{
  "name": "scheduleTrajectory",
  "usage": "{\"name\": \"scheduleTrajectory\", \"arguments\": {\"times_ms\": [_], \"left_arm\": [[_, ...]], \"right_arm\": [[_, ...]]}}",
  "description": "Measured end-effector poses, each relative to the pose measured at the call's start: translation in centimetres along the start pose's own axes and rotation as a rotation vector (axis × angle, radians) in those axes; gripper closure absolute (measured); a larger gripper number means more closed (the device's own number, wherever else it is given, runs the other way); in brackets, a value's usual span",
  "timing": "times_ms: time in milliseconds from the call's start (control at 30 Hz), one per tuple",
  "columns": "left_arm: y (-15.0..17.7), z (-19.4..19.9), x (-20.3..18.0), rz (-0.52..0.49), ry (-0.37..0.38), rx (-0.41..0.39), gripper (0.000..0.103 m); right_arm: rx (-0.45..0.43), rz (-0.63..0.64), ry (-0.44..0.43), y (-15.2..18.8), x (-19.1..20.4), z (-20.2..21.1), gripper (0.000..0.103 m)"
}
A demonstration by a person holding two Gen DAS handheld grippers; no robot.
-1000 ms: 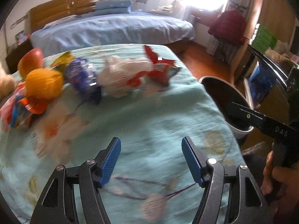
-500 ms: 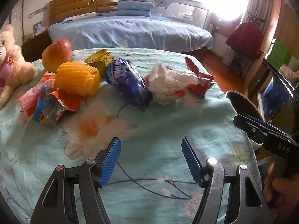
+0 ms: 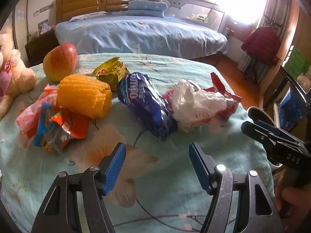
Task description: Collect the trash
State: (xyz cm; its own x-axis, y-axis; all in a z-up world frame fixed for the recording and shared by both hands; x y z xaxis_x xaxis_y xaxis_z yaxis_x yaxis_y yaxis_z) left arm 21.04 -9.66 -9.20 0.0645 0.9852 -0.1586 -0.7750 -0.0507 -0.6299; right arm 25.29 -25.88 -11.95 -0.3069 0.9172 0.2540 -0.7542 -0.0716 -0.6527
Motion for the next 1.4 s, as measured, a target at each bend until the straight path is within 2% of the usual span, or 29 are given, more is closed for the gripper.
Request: {"name": "scheduleTrajectory", "arguments": {"times_ms": [500, 600, 633, 667, 700, 833, 867, 1067, 1100, 1400], "left_arm": [[-2.2, -3.8, 0.7, 0.02, 0.006, 0.025, 0.037], [-2.1, -4.3, 0.9, 0.032, 0.009, 0.029, 0.046], [-2.0, -4.5, 1.0, 0.039, 0.016, 0.036, 0.056], [-2.0, -4.6, 1.1, 0.043, 0.019, 0.038, 0.067], [-2.0, -4.7, 1.2, 0.045, 0.016, 0.036, 0.069], [-2.0, -4.4, 1.3, 0.041, 0.02, 0.023, 0.079], [-1.9, -4.2, 1.3, 0.039, 0.021, 0.018, 0.081], [-1.0, -2.1, 1.2, 0.025, 0.016, -0.019, 0.084], [-0.7, -1.7, 1.2, 0.025, 0.019, -0.022, 0.084], [1.8, 1.4, 0.8, 0.01, 0.052, -0.028, 0.084]], "right_arm": [[0.018, 0.044, -0.031, -3.1, 0.8, -3.8, 0.023], [0.029, 0.045, -0.035, -3.4, 1.1, -4.5, 0.023], [0.034, 0.045, -0.038, -3.4, 1.1, -4.7, 0.024], [0.04, 0.046, -0.04, -3.3, 1.2, -4.8, 0.028], [0.043, 0.048, -0.042, -3.3, 1.3, -5.0, 0.037], [0.039, 0.073, -0.038, -3.2, 1.8, -4.8, 0.051], [0.034, 0.081, -0.038, -3.2, 2.0, -4.6, 0.058], [0.024, 0.073, -0.042, -3.0, 2.3, -3.5, 0.077], [0.023, 0.067, -0.045, -2.9, 2.2, -3.3, 0.094], [0.027, 0.028, -0.05, -0.4, 1.9, -1.0, 0.102]]}}
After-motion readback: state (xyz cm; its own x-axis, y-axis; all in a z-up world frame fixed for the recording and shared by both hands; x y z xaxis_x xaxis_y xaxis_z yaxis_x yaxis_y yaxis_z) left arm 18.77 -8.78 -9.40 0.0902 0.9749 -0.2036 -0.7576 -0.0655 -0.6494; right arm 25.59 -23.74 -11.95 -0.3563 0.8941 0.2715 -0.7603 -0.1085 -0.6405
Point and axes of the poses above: each gripper's, at about its wrist camera, not at the fingertips, and z roughly against the way its jaws point, x to its left, y to its underside, the point moved 7 cm from there along -z, roughly the way its jaws point, and after that the axes turned 1 degree about z, right-handed, at the moved point
